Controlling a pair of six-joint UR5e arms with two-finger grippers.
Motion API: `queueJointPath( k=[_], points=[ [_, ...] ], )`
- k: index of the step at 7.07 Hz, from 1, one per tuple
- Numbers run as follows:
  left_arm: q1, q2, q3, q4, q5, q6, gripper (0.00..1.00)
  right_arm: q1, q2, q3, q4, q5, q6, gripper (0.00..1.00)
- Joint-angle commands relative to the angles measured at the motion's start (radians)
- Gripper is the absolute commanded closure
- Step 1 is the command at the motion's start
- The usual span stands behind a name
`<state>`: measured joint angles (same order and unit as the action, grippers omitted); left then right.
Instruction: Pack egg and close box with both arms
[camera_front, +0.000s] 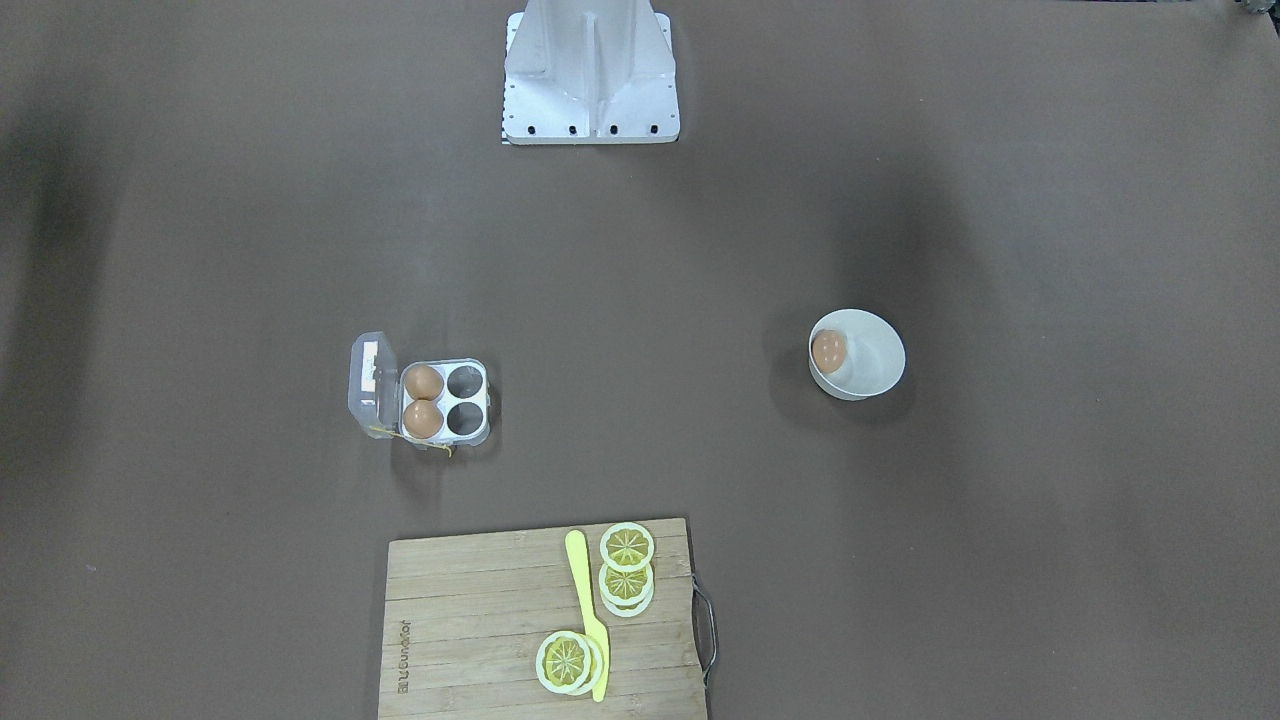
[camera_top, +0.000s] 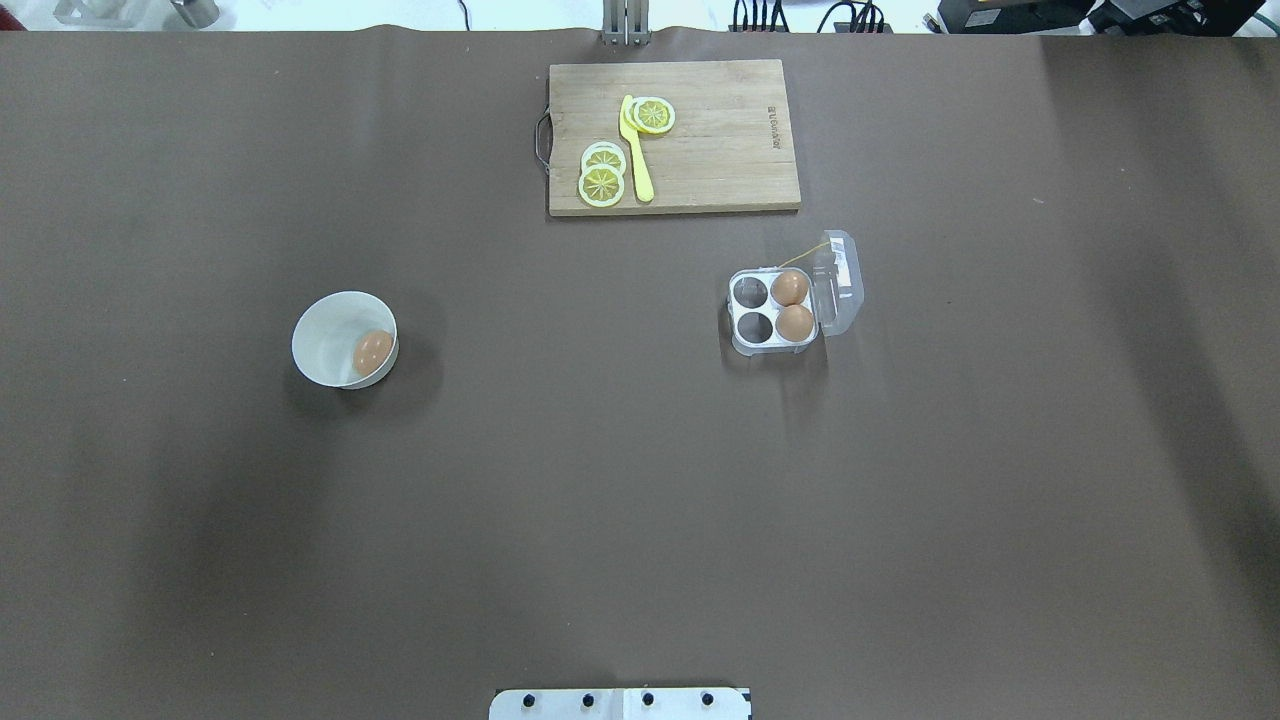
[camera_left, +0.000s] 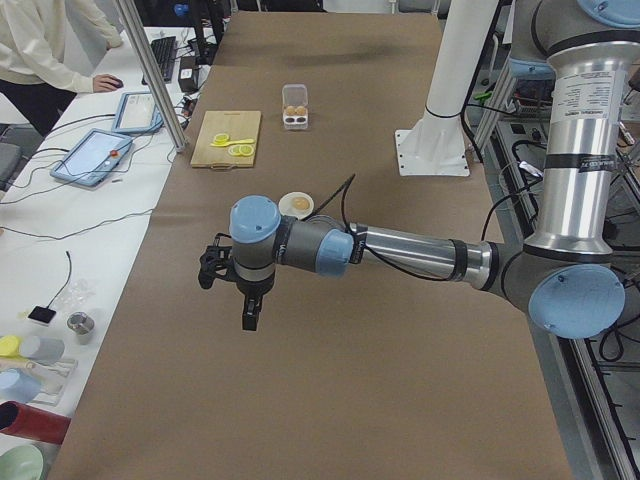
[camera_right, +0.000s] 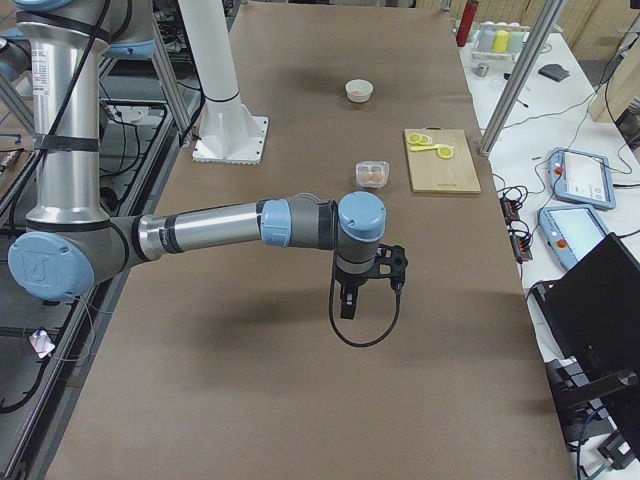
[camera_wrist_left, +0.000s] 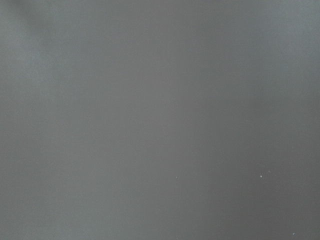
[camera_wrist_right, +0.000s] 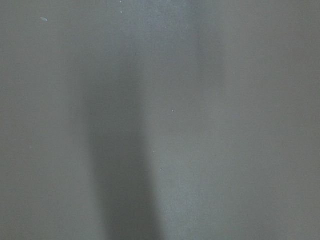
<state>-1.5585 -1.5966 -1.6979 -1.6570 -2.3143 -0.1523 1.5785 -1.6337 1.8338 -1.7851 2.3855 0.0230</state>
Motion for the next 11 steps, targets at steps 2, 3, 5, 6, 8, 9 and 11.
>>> queueJointPath(
  k=[2,3,5,6,8,9,11],
  points=[
    [0.064,-0.005,-0.02,-0.091,0.001,-0.094,0.02,0.0,-0.003,-0.001,0.0,0.009,0.0,0.0],
    [0.113,-0.005,-0.055,-0.14,0.003,-0.207,0.02,0.0,-0.005,-0.001,0.0,0.011,0.0,0.0],
    [0.245,-0.016,-0.156,-0.136,0.012,-0.407,0.02,0.0,-0.006,-0.001,0.003,0.012,-0.002,0.0],
    [0.306,-0.043,-0.187,-0.135,0.013,-0.523,0.02,0.0,-0.009,-0.001,0.004,0.026,-0.002,0.0],
    [0.427,-0.094,-0.198,-0.133,0.077,-0.662,0.02,0.0,-0.012,0.013,0.003,0.031,-0.002,0.0],
    [0.489,-0.123,-0.194,-0.133,0.105,-0.705,0.02,0.0,-0.014,0.013,0.003,0.034,-0.002,0.0],
    [0.605,-0.189,-0.187,-0.118,0.169,-0.818,0.02,-0.002,-0.014,0.022,0.001,0.041,0.0,0.0]
  ],
)
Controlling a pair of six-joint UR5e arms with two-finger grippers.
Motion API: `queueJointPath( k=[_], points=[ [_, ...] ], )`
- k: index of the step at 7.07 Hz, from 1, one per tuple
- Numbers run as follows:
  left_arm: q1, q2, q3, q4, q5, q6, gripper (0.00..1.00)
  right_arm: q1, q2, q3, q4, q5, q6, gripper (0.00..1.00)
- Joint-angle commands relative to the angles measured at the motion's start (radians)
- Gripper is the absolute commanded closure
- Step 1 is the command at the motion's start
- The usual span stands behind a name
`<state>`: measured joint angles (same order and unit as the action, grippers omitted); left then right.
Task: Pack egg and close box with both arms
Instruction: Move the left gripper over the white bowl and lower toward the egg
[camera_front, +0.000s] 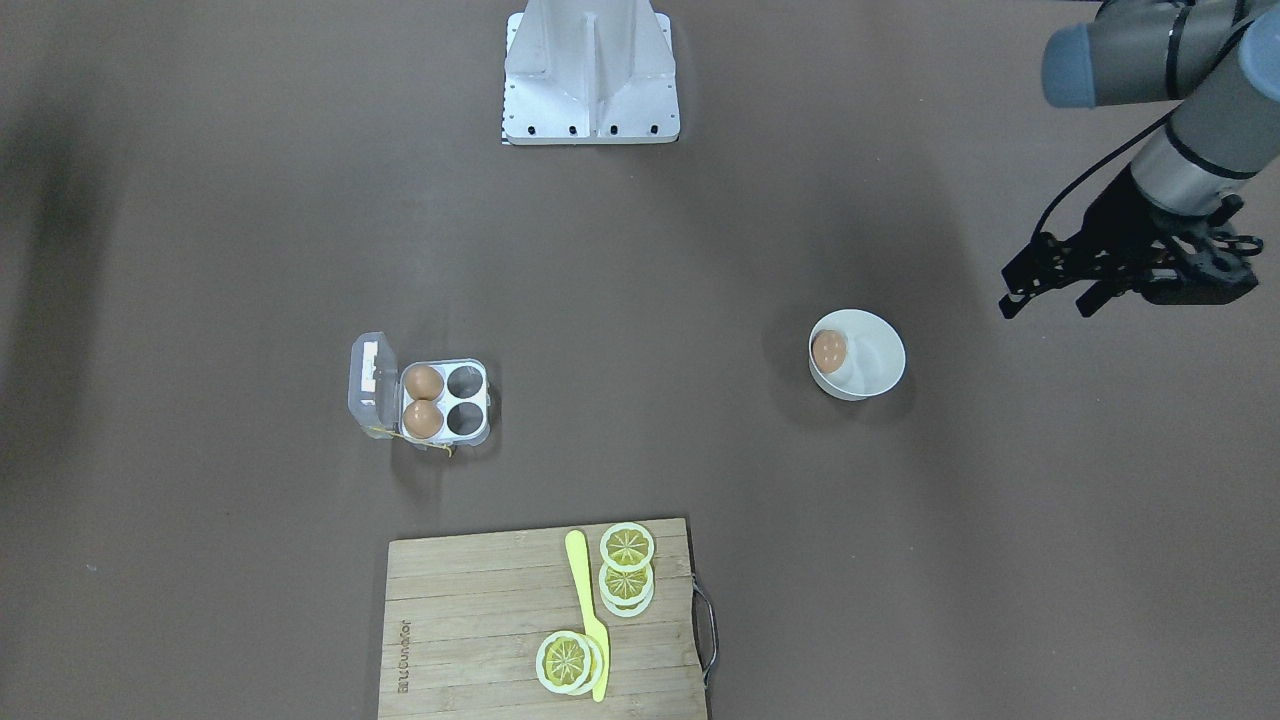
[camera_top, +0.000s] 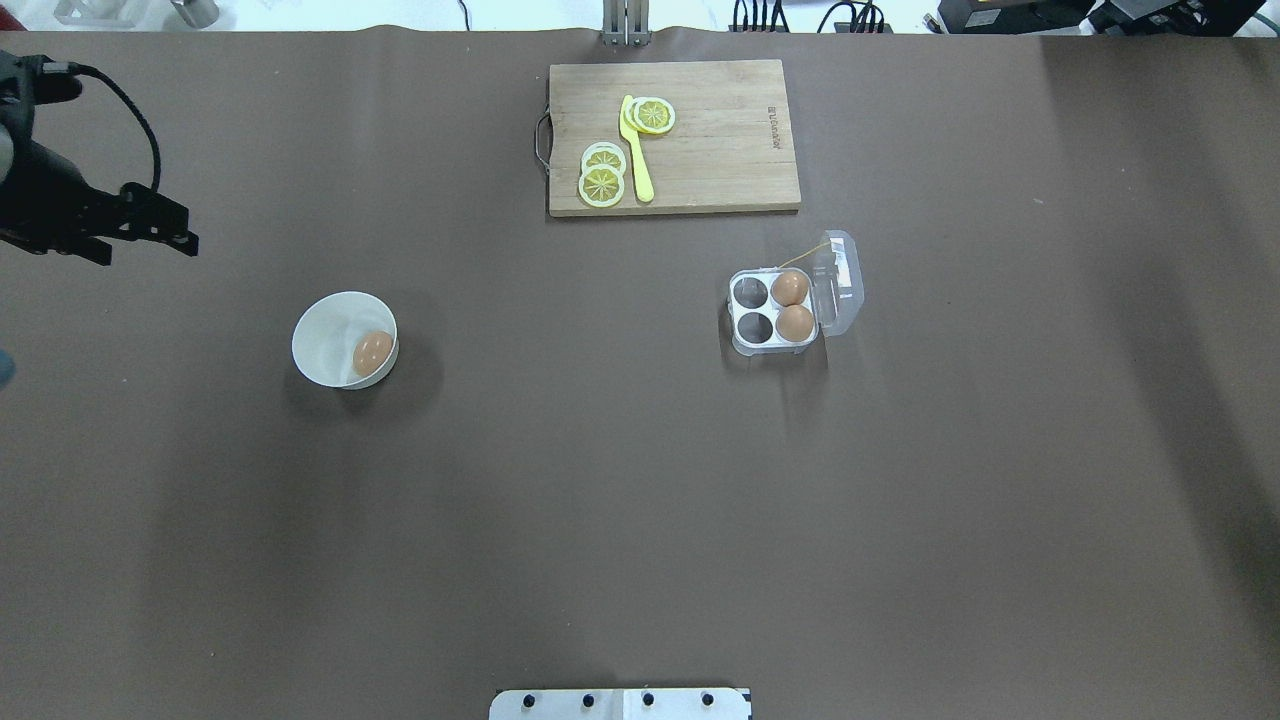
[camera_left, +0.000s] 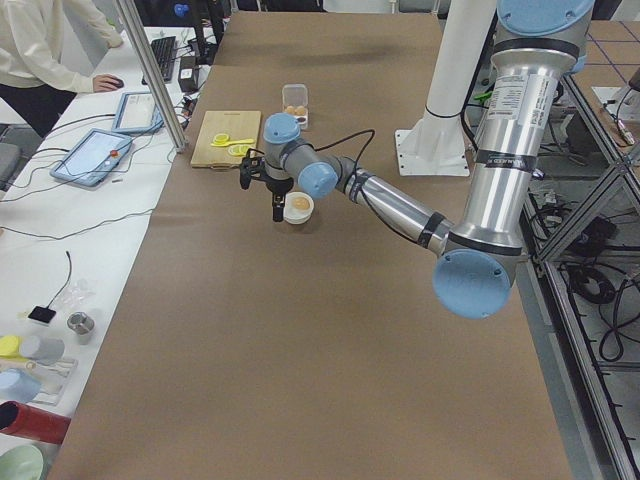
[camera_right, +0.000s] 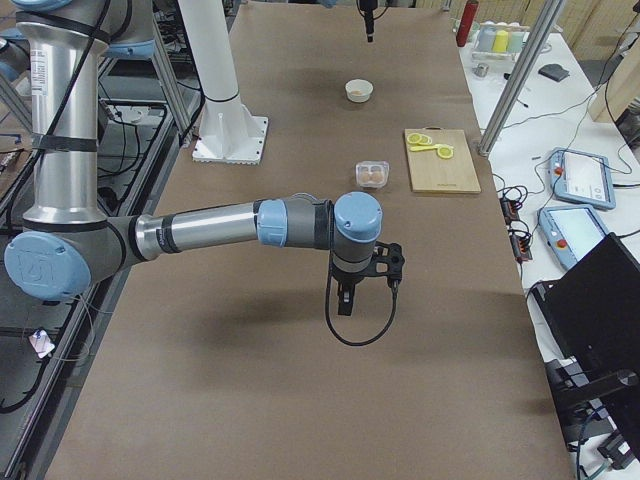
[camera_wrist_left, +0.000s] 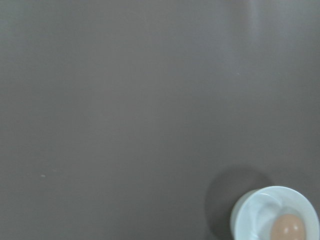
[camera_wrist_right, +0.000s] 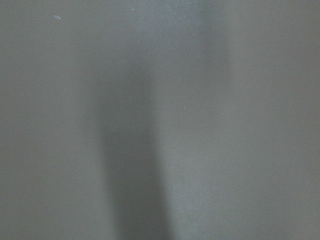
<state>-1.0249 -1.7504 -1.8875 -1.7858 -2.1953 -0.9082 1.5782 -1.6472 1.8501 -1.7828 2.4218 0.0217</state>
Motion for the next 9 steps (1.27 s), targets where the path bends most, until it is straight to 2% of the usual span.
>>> queueJointPath(
  k=[1,3,4,9],
  points=[
    [0.097,-0.058,0.004,0.043,0.069,-0.066,0.02,-0.001,0.0,0.009,-0.001,0.005,0.001,0.0],
    [0.13,-0.144,0.005,0.181,0.095,-0.063,0.03,0.0,0.0,0.011,-0.003,0.007,0.001,0.0],
    [0.146,-0.146,0.014,0.181,0.132,-0.055,0.03,-0.001,0.0,0.011,-0.003,0.008,0.001,0.0],
    [0.146,-0.135,0.036,0.172,0.132,0.044,0.03,-0.001,0.0,0.011,-0.001,0.017,0.001,0.0]
  ],
)
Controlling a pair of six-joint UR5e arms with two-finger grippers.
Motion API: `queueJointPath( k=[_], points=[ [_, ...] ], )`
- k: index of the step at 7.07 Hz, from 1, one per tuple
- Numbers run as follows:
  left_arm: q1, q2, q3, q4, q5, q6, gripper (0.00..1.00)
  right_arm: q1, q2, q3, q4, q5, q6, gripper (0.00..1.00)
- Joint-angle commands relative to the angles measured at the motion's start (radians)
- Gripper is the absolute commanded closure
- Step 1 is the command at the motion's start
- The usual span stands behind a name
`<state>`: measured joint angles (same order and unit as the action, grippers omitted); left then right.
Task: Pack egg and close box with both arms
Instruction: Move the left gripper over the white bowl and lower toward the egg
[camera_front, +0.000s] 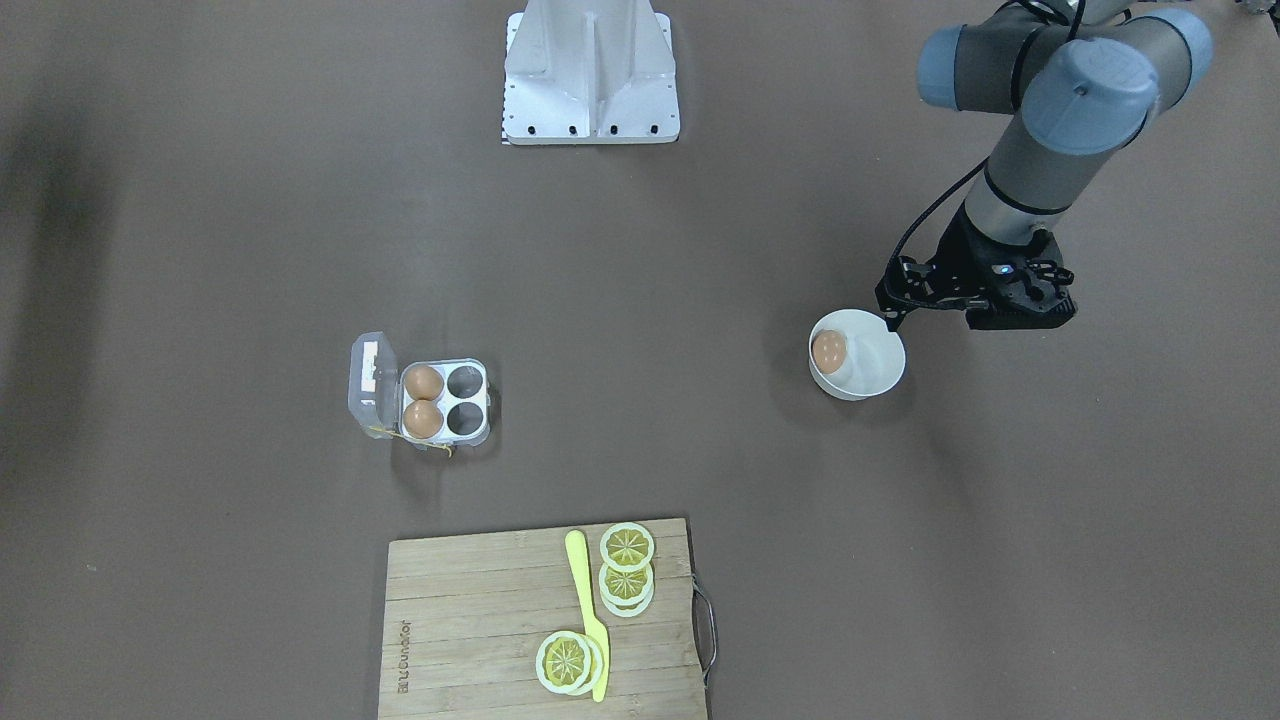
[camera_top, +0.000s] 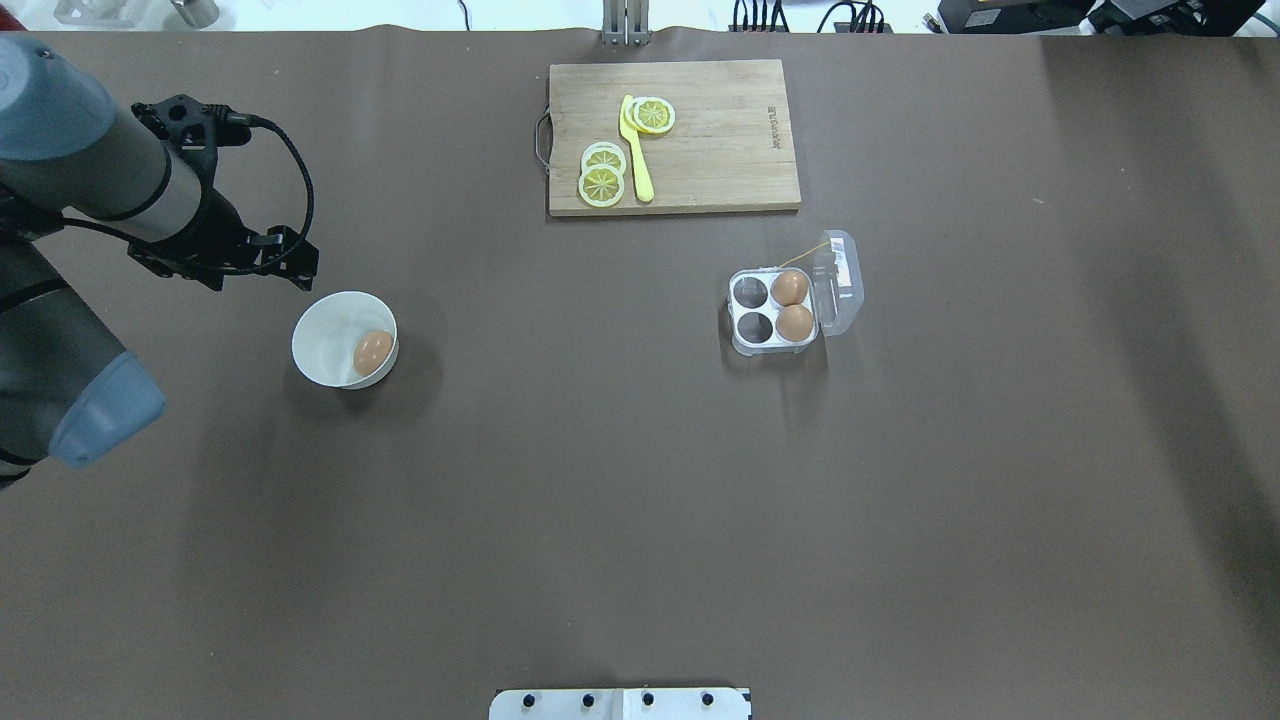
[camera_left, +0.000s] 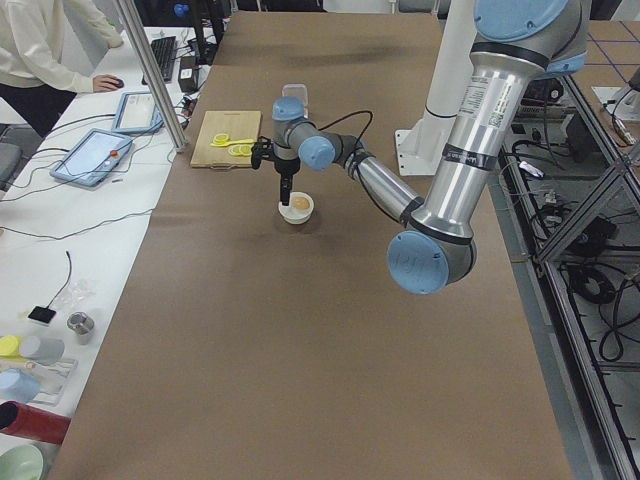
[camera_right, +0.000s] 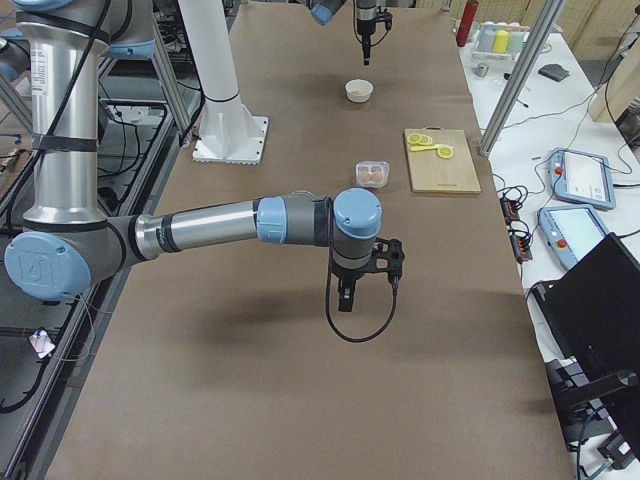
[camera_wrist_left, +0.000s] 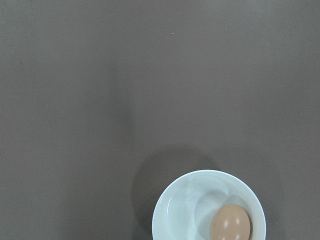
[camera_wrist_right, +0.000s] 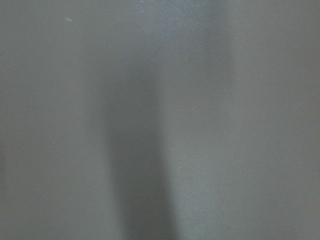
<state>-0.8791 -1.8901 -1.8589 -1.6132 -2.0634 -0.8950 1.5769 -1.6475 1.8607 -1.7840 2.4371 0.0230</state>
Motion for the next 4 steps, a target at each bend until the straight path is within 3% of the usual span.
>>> queueJointPath(
  k=[1,4],
  points=[
    [0.002,0.005,0.026,-0.005,0.0,0.053,0.03,-0.001,0.0,0.0,0.0,0.002,0.0,0.0],
    [0.046,-0.012,0.087,-0.122,-0.001,0.021,0.07,-0.005,0.0,0.002,0.0,0.014,0.0,0.0]
  ],
)
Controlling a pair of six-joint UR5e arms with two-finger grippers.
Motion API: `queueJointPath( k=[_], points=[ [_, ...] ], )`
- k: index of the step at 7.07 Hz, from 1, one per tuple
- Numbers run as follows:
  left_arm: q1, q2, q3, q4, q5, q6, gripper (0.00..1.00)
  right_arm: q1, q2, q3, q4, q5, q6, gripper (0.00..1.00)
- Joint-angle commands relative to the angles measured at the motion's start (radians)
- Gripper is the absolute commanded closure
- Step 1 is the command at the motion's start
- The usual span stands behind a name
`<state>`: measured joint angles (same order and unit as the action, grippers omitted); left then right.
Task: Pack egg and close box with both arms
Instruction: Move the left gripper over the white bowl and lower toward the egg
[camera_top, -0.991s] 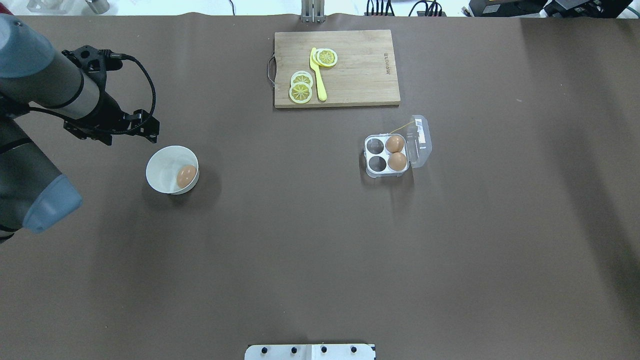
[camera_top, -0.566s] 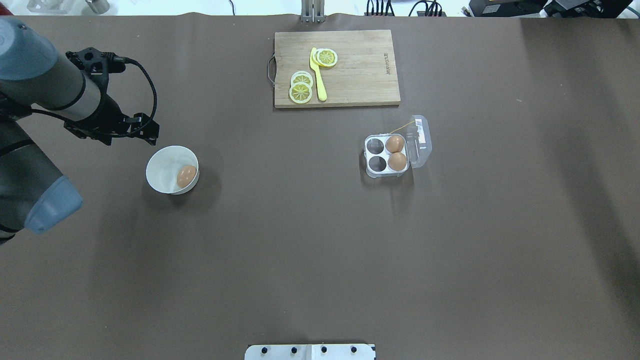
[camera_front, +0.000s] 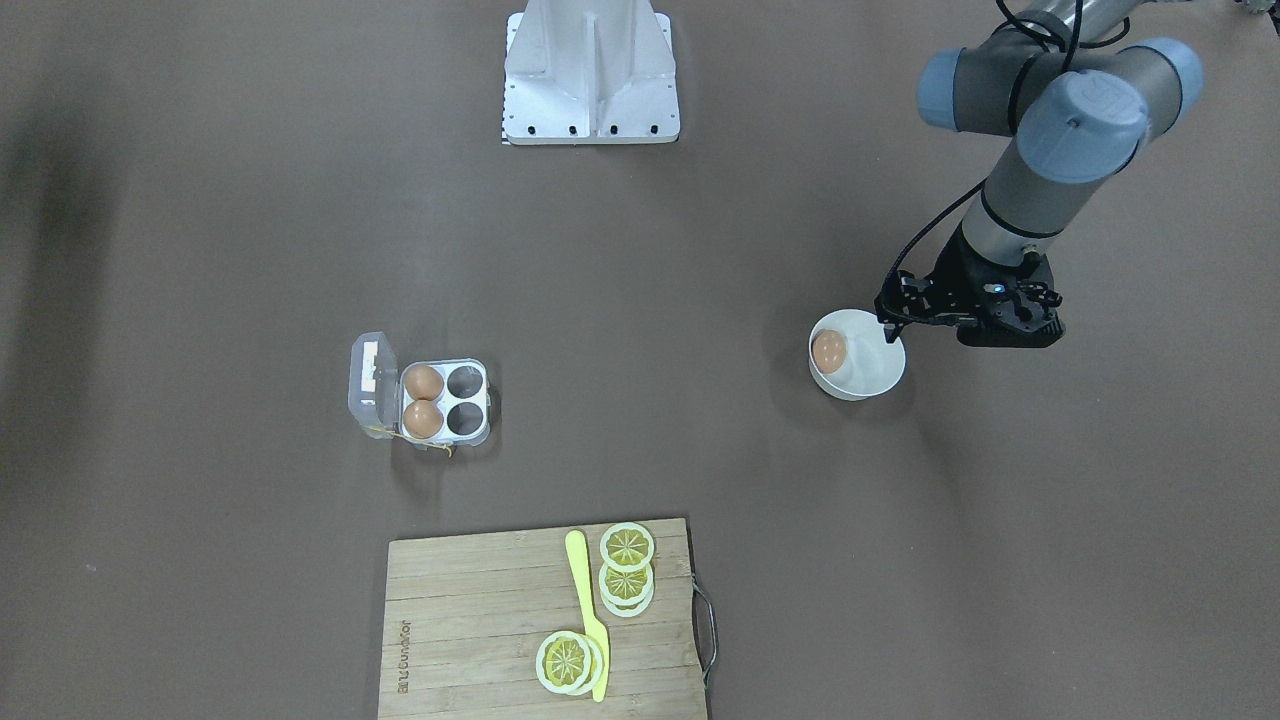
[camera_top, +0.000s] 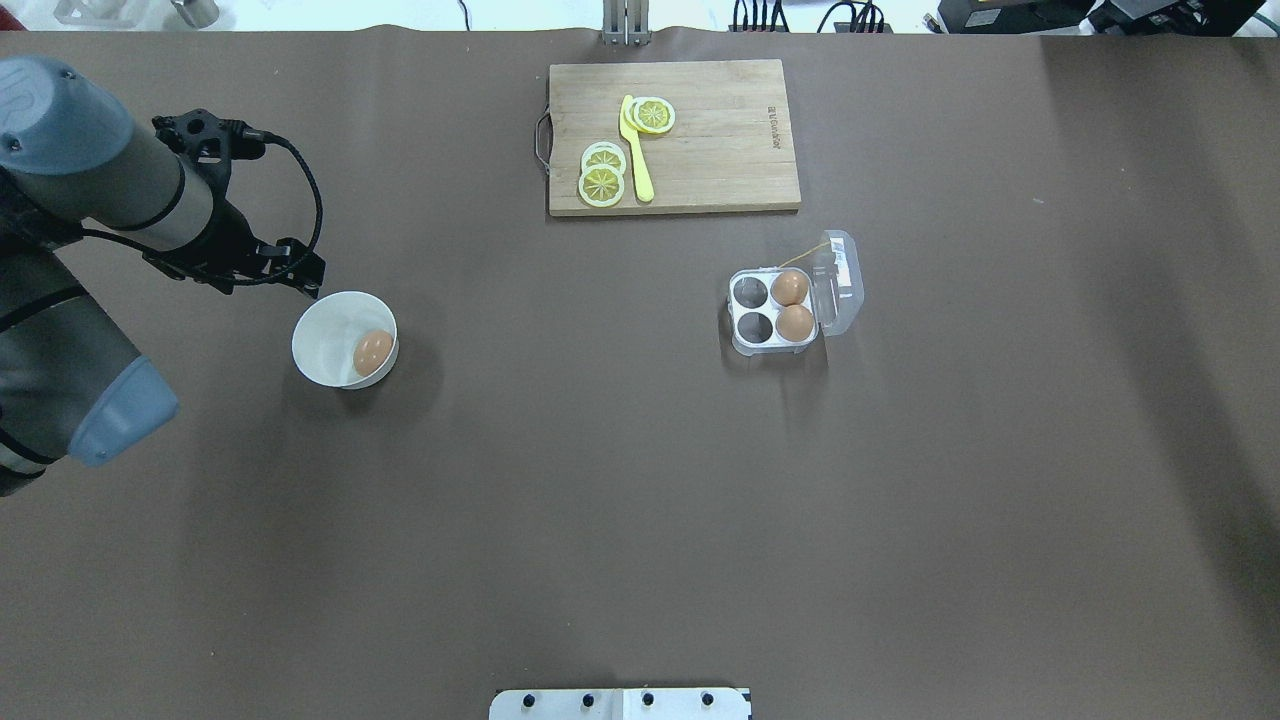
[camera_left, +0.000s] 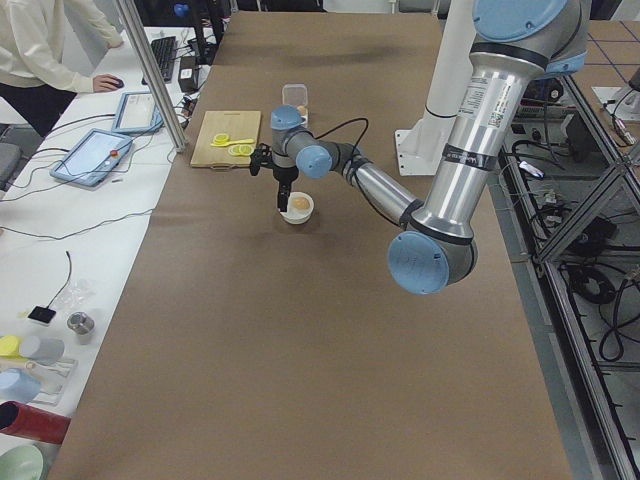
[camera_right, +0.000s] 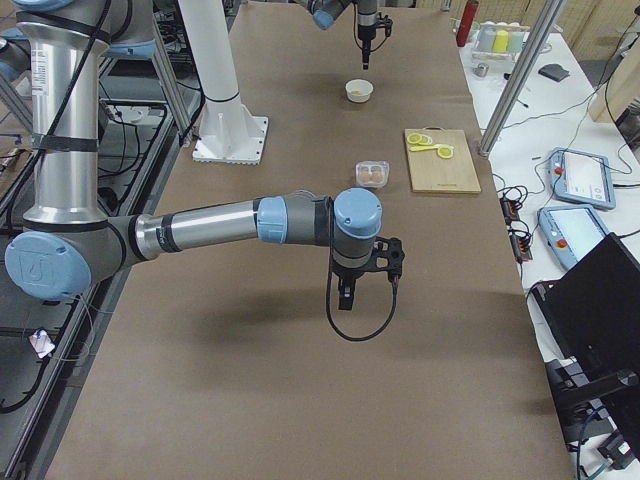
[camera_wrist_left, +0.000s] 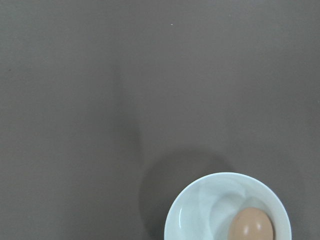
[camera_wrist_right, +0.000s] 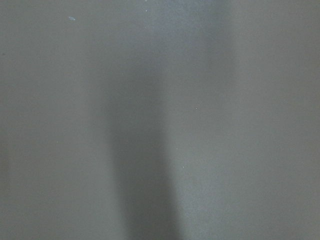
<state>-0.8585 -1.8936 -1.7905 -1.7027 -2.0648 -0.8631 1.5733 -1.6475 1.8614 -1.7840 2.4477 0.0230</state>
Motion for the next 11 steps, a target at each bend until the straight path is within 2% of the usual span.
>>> queueJointPath(
  k=[1,5,7,11],
  points=[
    [0.027,-0.025,0.023,-0.032,-0.006,-0.01,0.11,-0.004,0.0,0.001,0.0,0.007,0.0,0.0],
    [0.064,-0.045,0.074,-0.037,0.0,-0.007,0.25,-0.006,-0.002,-0.001,-0.005,0.01,0.0,0.0],
    [0.072,-0.044,0.117,-0.125,-0.003,-0.011,0.26,-0.006,0.0,0.001,-0.005,0.01,0.0,0.0],
    [0.102,-0.042,0.126,-0.129,-0.005,-0.013,0.26,-0.006,0.0,0.005,-0.006,0.01,0.0,0.0]
  ],
)
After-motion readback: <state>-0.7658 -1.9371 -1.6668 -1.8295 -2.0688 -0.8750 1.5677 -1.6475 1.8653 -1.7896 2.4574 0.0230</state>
